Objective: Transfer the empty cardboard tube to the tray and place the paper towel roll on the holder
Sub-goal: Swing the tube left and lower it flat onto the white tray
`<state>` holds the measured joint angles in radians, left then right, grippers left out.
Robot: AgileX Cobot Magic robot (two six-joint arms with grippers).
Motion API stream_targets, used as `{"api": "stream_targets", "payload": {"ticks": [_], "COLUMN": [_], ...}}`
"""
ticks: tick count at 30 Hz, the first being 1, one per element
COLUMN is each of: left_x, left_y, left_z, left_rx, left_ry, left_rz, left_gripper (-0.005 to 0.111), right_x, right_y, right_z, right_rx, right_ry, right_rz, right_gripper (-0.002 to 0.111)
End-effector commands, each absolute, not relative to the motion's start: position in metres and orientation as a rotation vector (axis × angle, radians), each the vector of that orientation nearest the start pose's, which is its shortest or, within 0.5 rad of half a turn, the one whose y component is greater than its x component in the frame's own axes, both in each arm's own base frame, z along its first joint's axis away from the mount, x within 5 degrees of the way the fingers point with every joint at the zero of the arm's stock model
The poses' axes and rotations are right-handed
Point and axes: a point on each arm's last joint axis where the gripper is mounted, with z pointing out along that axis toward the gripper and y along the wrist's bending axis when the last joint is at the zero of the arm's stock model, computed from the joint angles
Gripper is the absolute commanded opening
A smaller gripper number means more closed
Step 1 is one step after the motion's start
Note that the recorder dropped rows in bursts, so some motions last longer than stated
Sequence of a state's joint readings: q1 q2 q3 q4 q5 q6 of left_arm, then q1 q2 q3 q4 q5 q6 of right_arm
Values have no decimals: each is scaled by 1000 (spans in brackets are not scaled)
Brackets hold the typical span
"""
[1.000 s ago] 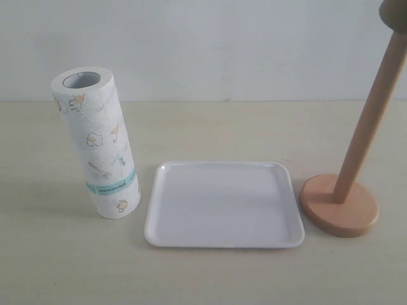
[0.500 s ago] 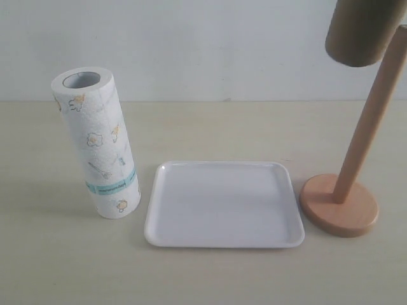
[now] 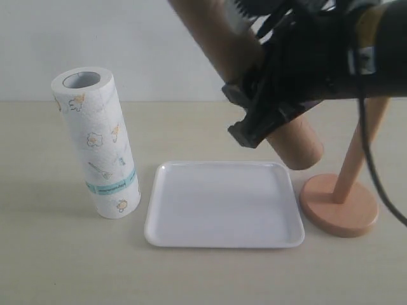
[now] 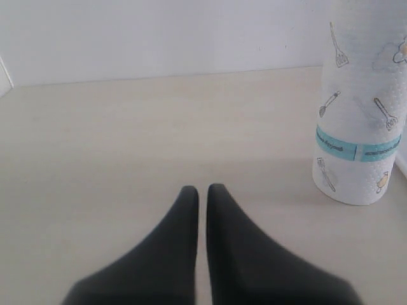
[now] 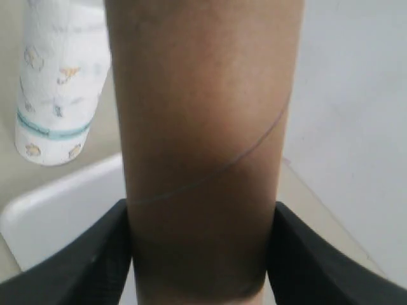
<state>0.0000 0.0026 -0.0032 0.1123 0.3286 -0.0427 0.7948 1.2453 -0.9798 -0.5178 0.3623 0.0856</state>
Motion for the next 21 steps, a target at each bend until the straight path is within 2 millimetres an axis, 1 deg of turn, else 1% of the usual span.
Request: {"api": "stream_targets", "payload": {"ticks": [1,4,7,11,14,21], "left_x": [54,54,54,54,54,54], "left_y": [3,3,3,3,3,3], "left_z": [185,185,185,185,185,185], "left_rx": [24,24,24,24,24,24], "left_ry": [1798,1798,1798,1798,1798,1798], "left_rz": [66,66,66,66,66,66], "left_gripper": [4,4,4,4,4,4], "right_x": [228,238,244,243,242,251], "right_y": [202,211,218,233,242,248], "right_z": [316,297,280,257,244,213], "right_rx": [-1147,-1210,-1303,-1480,-1562,-1692], "right_ry": [1898,1931,1935,1893,1855,1837], "right_rz": [-62,-116,-158,-240,-285,-397], "right_gripper": [0,0,0,0,0,0]}}
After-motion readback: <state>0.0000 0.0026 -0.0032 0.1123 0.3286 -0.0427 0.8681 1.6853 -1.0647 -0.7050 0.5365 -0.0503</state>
